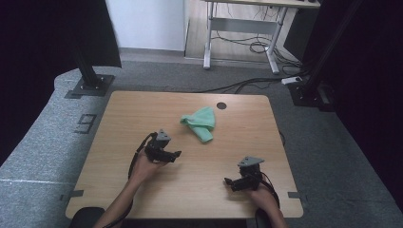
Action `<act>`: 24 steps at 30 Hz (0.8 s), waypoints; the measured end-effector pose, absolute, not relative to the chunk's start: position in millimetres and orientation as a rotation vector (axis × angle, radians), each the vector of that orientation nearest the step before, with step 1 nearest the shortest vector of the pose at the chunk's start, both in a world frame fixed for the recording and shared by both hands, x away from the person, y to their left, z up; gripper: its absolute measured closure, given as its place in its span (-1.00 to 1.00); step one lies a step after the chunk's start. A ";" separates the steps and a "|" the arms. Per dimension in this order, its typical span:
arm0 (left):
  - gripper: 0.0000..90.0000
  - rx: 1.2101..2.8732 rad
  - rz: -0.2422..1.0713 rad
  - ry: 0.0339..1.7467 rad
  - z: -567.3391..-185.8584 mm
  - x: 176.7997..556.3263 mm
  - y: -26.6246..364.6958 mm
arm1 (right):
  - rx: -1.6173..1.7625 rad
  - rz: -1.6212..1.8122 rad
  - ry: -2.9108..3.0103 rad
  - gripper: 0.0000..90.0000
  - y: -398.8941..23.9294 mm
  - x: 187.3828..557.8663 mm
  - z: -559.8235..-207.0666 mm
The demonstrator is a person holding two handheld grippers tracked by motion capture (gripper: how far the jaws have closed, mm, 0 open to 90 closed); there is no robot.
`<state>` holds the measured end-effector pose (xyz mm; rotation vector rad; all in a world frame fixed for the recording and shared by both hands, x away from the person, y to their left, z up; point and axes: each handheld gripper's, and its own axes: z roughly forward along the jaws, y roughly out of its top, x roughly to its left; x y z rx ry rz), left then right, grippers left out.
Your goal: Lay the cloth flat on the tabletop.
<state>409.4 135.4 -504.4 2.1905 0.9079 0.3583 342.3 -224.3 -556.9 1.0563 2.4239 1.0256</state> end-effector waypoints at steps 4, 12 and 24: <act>-0.32 2.189 0.351 0.888 -500.8 416.2 126.3 | 1.055 1.026 2.424 -1.00 -224.3 342.4 -557.0; -0.11 2.203 0.344 0.832 -496.1 429.0 102.9 | 1.055 1.026 2.426 -1.00 -224.4 342.4 -556.9; 0.03 2.197 0.301 0.795 -494.4 449.2 65.2 | 1.055 1.027 2.424 -1.00 -224.5 342.5 -557.0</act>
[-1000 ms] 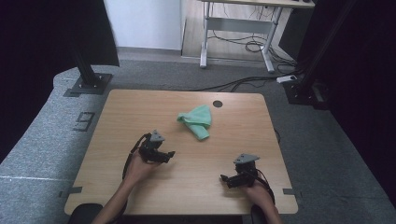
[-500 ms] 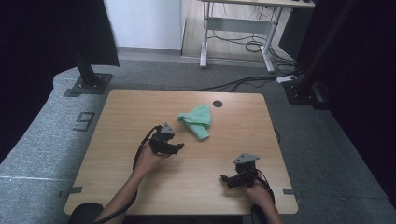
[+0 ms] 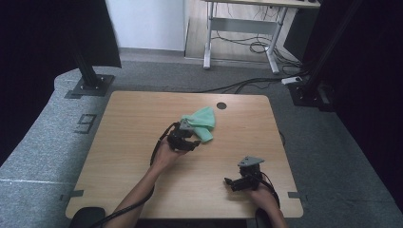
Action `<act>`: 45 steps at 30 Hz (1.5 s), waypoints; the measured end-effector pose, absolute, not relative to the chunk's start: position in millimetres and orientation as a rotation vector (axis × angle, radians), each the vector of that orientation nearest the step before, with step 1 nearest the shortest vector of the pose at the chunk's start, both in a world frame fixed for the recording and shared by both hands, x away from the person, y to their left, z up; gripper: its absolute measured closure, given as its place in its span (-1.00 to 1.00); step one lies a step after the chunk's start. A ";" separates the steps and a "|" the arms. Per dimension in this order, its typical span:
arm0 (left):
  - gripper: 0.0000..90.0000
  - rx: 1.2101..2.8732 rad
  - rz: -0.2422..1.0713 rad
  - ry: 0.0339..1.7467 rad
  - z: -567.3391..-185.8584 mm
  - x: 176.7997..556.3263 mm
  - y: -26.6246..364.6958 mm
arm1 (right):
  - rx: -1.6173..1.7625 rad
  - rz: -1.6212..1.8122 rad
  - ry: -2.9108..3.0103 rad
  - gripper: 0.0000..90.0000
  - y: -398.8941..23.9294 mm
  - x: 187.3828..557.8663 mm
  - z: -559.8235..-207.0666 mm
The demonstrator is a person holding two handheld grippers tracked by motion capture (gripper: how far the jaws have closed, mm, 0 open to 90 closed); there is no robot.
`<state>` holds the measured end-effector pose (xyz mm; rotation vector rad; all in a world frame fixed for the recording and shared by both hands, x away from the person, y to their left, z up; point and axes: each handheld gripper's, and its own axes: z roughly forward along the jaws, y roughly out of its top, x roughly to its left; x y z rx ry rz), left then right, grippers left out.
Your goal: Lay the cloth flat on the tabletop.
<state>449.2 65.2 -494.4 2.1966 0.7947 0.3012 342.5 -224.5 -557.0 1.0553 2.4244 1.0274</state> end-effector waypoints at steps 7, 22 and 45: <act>0.10 2.196 0.285 0.788 -493.8 457.3 48.5 | 1.051 1.029 2.427 -1.00 -224.8 342.5 -557.0; 0.06 2.266 0.351 0.844 -521.8 481.0 21.5 | 1.049 1.032 2.428 -1.00 -225.1 342.5 -557.0; 0.81 2.289 0.343 0.869 -522.3 467.9 46.7 | 1.046 1.033 2.434 -1.00 -225.4 342.4 -556.9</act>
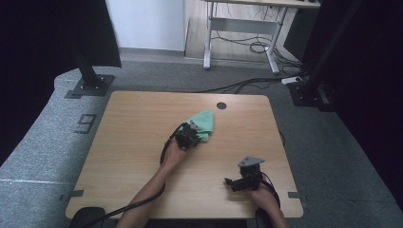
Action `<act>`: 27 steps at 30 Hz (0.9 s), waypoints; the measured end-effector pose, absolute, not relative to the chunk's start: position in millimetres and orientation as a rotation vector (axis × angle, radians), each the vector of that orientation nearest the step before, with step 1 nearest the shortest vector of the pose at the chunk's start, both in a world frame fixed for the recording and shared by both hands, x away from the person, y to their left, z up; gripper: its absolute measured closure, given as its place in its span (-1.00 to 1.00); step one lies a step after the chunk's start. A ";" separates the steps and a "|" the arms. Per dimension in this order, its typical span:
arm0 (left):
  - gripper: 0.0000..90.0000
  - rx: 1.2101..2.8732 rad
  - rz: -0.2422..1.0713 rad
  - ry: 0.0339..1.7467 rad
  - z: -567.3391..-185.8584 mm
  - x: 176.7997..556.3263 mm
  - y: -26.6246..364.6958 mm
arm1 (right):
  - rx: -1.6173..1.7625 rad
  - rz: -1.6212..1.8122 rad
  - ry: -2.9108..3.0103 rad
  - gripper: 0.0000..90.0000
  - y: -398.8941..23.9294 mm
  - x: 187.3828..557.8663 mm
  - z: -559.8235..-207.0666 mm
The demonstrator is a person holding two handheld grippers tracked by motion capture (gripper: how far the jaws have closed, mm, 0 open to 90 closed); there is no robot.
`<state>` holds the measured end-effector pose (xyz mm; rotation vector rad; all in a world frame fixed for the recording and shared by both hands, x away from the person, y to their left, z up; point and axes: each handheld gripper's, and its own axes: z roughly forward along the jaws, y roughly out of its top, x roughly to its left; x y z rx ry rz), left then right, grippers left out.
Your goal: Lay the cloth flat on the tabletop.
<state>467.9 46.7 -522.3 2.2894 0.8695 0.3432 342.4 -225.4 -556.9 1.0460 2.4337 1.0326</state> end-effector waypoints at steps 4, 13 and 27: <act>0.80 2.281 0.318 0.867 -518.6 460.6 54.2 | 1.045 1.032 2.433 -1.00 -225.4 342.4 -557.0; 0.80 2.277 0.239 0.875 -519.2 444.0 79.2 | 1.044 1.031 2.433 -1.00 -225.3 342.4 -557.0; 0.80 2.277 0.197 0.843 -522.8 414.0 104.8 | 1.042 1.033 2.432 -1.00 -225.3 341.9 -556.9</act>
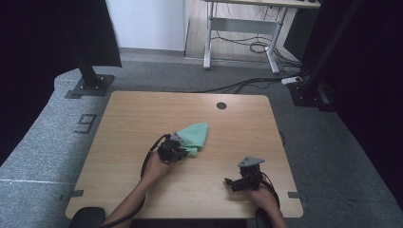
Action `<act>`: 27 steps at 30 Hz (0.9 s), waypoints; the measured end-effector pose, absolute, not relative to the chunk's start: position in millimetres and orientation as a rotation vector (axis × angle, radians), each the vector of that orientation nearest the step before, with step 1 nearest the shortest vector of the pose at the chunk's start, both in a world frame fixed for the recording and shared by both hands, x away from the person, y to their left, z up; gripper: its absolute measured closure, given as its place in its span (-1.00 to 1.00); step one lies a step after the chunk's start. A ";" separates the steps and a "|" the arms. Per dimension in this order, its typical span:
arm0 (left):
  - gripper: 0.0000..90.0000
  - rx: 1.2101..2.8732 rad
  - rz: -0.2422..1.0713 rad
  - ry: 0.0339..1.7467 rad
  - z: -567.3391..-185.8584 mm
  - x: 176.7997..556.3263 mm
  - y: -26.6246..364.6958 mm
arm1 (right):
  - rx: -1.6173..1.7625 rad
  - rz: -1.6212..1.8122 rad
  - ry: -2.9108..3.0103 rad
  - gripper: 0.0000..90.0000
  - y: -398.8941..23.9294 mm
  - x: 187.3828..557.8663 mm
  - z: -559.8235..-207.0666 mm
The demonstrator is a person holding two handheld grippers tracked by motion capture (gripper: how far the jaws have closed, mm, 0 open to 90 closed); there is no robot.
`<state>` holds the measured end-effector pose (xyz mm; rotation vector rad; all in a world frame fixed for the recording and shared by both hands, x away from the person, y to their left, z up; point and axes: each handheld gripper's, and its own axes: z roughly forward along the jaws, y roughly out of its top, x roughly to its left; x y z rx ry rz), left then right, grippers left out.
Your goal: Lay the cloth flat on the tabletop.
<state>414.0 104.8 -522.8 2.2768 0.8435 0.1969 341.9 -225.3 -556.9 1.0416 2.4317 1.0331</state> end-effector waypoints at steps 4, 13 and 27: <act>0.80 2.271 0.205 0.832 -523.4 402.8 112.0 | 1.041 1.035 2.430 -0.99 -225.3 341.6 -556.9; 0.79 2.263 0.195 0.822 -532.3 378.6 128.7 | 1.018 1.042 2.449 -0.81 -223.5 339.3 -554.3; 0.77 2.209 0.207 0.830 -540.9 365.7 139.9 | 1.011 1.118 2.535 -0.56 -205.7 346.5 -546.5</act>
